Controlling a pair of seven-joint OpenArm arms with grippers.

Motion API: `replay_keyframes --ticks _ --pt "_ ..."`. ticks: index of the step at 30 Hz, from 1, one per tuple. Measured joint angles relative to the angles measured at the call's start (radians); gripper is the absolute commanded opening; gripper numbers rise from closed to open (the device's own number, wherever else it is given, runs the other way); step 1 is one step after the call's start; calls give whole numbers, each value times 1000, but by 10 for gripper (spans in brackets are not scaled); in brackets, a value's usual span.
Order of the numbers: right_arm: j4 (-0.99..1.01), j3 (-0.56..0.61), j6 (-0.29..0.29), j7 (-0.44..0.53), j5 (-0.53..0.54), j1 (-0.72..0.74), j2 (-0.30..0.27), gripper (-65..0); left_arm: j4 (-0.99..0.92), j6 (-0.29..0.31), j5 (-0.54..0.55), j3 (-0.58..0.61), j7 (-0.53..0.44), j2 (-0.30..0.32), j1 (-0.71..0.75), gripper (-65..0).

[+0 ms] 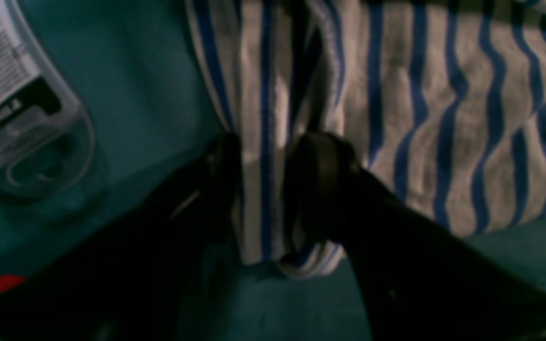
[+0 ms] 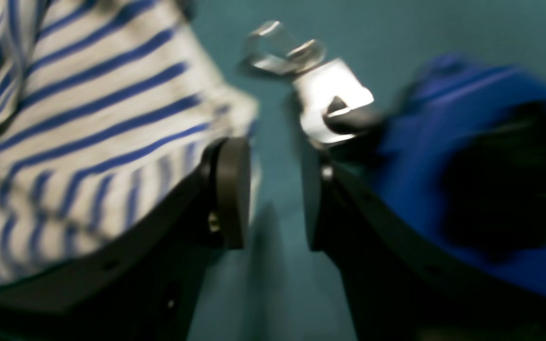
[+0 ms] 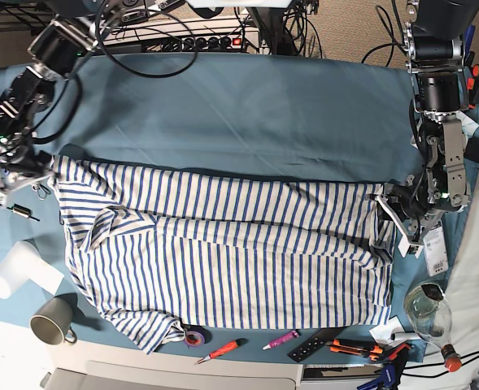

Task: Fold the T-shirt properly
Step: 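Release the right gripper and raise it away from the shirt, then regrasp the folded shirt edge with the right gripper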

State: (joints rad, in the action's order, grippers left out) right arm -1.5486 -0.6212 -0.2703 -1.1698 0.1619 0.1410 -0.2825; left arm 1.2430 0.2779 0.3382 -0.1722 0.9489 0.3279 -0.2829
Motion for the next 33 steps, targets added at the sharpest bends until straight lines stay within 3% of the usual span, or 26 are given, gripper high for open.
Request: replay_keyframes --ticks 5,9,13,19,24,33 --pt "13 -8 7 36 43 1 -48 -459 -2 3 47 0 0 5 0 -435" --pt "89 -5 -2 59 130 3 -39 -459 -6 22 107 -2 4 8 0 -435" --pt "212 -5 -12 132 140 1 -36 -459 -6 33 138 -2 15 5 0 -435" --pt "316 -7 -94 177 244 12 -50 -459 -6 56 146 -2 19 5 0 -435" --pt "344 -9 -147 168 339 12 -50 -459 -6 56 158 -2 19 5 0 -435" --pt "344 -9 -153 130 364 14 -50 -480 -6 56 160 -2 19 5 0 -435"
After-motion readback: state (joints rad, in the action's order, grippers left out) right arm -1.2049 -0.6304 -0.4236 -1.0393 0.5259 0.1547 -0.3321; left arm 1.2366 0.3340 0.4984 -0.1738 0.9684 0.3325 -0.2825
